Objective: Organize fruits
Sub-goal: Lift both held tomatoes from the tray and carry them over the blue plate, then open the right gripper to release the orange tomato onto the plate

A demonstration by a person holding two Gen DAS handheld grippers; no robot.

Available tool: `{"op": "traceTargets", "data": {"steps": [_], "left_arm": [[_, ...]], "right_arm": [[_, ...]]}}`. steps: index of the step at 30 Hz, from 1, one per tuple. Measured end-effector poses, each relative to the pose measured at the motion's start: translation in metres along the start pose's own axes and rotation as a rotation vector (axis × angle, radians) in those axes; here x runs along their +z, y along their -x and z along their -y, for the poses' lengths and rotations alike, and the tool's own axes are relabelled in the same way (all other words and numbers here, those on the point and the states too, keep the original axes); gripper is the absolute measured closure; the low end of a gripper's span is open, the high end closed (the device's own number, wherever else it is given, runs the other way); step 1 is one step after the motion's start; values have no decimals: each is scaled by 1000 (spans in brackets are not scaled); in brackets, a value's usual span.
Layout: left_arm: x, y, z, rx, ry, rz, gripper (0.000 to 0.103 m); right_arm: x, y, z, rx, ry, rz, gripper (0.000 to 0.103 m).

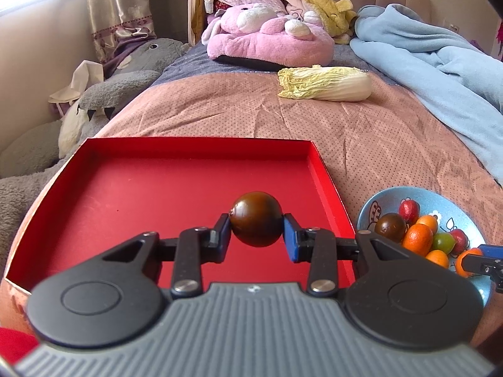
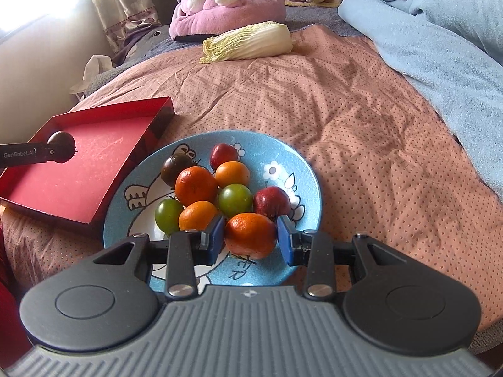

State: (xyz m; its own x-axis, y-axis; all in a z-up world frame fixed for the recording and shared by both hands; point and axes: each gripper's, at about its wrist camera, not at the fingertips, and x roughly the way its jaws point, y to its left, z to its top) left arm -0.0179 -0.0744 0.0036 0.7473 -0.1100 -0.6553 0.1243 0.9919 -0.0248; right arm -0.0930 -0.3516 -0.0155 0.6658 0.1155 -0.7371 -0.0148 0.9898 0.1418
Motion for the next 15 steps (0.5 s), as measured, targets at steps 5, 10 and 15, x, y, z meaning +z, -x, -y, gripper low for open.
{"op": "traceTargets", "data": {"steps": [5,10,15], "left_arm": [[-2,6,11,-33,-26,15,64],[-6,12,26,-46,-68,26,64],[-8,16,42,-90,-78,22,64]], "right_arm": [[-2,-1,-3,6,3,-12,57],[-1,11,-13,13,47,6,34],[-4,21,-22,46,81,-9,29]]}}
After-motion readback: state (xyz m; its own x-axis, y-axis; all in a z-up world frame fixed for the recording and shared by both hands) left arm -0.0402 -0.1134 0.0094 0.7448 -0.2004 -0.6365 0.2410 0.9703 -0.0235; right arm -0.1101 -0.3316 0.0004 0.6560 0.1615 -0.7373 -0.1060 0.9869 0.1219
